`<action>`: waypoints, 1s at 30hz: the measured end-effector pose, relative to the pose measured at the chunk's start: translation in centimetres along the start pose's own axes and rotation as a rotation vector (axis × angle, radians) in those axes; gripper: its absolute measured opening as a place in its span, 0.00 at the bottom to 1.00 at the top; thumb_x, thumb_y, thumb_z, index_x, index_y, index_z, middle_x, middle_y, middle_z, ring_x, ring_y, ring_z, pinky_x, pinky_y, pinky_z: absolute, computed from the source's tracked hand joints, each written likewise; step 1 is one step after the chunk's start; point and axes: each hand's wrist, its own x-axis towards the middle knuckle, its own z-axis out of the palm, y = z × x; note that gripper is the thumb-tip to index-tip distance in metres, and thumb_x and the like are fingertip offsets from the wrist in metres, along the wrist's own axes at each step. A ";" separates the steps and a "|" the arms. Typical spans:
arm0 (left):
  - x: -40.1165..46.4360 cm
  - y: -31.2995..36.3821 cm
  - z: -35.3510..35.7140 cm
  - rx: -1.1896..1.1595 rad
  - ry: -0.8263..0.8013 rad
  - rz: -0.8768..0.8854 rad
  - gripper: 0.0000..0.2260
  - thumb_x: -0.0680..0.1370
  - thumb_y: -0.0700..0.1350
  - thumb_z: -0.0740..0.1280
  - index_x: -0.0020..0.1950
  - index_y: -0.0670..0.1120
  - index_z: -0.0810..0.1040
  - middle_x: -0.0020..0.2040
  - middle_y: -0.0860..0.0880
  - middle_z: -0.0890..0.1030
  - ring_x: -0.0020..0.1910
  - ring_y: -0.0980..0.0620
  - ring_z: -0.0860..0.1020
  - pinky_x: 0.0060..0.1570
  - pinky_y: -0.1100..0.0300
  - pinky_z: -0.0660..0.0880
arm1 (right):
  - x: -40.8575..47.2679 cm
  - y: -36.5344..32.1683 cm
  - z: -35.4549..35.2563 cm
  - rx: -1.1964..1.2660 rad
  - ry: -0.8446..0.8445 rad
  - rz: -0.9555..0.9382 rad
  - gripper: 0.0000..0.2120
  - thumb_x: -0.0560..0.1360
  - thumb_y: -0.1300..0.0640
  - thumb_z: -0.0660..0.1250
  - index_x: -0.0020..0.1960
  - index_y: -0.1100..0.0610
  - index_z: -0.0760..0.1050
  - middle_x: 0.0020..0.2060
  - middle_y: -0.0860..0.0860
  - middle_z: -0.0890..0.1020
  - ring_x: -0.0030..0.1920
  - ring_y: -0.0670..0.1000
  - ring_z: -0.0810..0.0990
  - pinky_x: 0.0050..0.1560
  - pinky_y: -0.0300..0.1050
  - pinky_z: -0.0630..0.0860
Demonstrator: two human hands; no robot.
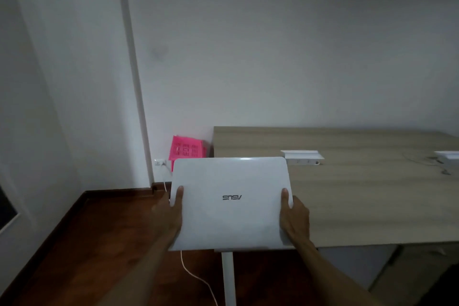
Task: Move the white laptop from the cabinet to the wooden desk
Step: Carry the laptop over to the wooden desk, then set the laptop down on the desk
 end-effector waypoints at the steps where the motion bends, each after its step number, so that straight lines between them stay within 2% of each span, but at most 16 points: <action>1: 1.0 -0.2 1.2 0.030 0.008 0.001 0.31 0.75 0.72 0.50 0.53 0.50 0.80 0.44 0.50 0.82 0.42 0.49 0.77 0.50 0.50 0.75 | 1.1 0.4 0.6 -0.003 -0.004 0.010 0.29 0.78 0.32 0.49 0.50 0.53 0.79 0.42 0.50 0.80 0.44 0.52 0.77 0.48 0.47 0.73; 3: 3.1 -0.5 3.7 0.096 0.051 -0.009 0.31 0.75 0.73 0.48 0.51 0.51 0.80 0.40 0.52 0.79 0.39 0.53 0.72 0.46 0.51 0.71 | 3.6 1.3 2.0 -0.014 -0.014 0.028 0.31 0.78 0.31 0.48 0.49 0.54 0.79 0.42 0.50 0.80 0.43 0.52 0.78 0.46 0.46 0.72; 6: 6.0 -1.3 7.3 0.175 0.050 0.021 0.27 0.76 0.71 0.48 0.49 0.54 0.78 0.34 0.56 0.76 0.32 0.58 0.69 0.43 0.54 0.70 | 7.2 3.3 4.3 -0.023 -0.038 0.053 0.30 0.79 0.33 0.48 0.50 0.55 0.80 0.42 0.51 0.82 0.43 0.53 0.80 0.46 0.46 0.72; 10: 10.0 -1.9 12.6 0.226 -0.002 0.003 0.28 0.76 0.72 0.46 0.38 0.53 0.73 0.32 0.57 0.76 0.32 0.56 0.74 0.42 0.55 0.70 | 12.7 6.3 7.2 -0.040 -0.063 0.098 0.31 0.80 0.34 0.49 0.50 0.56 0.80 0.43 0.53 0.82 0.43 0.54 0.80 0.46 0.47 0.73; 12: 11.8 -2.0 15.6 0.236 -0.023 -0.009 0.27 0.76 0.72 0.46 0.37 0.53 0.72 0.32 0.57 0.76 0.31 0.59 0.74 0.42 0.55 0.71 | 15.9 7.8 8.7 -0.044 -0.075 0.126 0.31 0.80 0.35 0.49 0.49 0.57 0.81 0.44 0.54 0.83 0.45 0.55 0.81 0.47 0.48 0.75; 14: 13.5 -1.7 18.4 0.224 -0.050 -0.044 0.27 0.76 0.71 0.47 0.37 0.53 0.72 0.32 0.55 0.77 0.32 0.57 0.76 0.44 0.52 0.76 | 19.2 9.0 9.9 -0.056 -0.096 0.146 0.31 0.80 0.35 0.50 0.51 0.59 0.81 0.45 0.55 0.84 0.46 0.56 0.82 0.50 0.49 0.77; 18: 16.9 -1.8 23.9 0.236 -0.089 -0.153 0.30 0.76 0.71 0.49 0.42 0.47 0.77 0.39 0.48 0.81 0.40 0.48 0.80 0.55 0.43 0.76 | 25.4 11.5 12.1 -0.100 -0.126 0.164 0.31 0.80 0.35 0.50 0.50 0.58 0.81 0.45 0.54 0.83 0.44 0.54 0.81 0.48 0.47 0.76; 24: 20.1 -4.4 30.9 0.351 -0.113 -0.270 0.34 0.74 0.73 0.47 0.49 0.47 0.79 0.48 0.44 0.82 0.50 0.42 0.80 0.59 0.39 0.74 | 31.3 16.2 16.0 -0.186 -0.209 0.270 0.30 0.79 0.33 0.50 0.47 0.55 0.80 0.42 0.52 0.82 0.43 0.54 0.80 0.47 0.46 0.75; 27: 21.7 -6.5 33.7 0.428 -0.144 -0.309 0.38 0.72 0.75 0.45 0.52 0.45 0.79 0.49 0.41 0.82 0.50 0.39 0.80 0.58 0.42 0.74 | 32.9 18.0 18.2 -0.215 -0.220 0.318 0.28 0.79 0.34 0.52 0.45 0.54 0.79 0.39 0.48 0.81 0.42 0.53 0.82 0.45 0.46 0.75; 30: 23.2 -8.3 36.1 0.472 -0.164 -0.356 0.38 0.73 0.74 0.46 0.51 0.44 0.79 0.50 0.40 0.82 0.52 0.38 0.79 0.58 0.42 0.72 | 34.4 19.5 20.1 -0.246 -0.227 0.347 0.29 0.79 0.33 0.52 0.49 0.54 0.81 0.41 0.49 0.82 0.44 0.53 0.82 0.49 0.47 0.77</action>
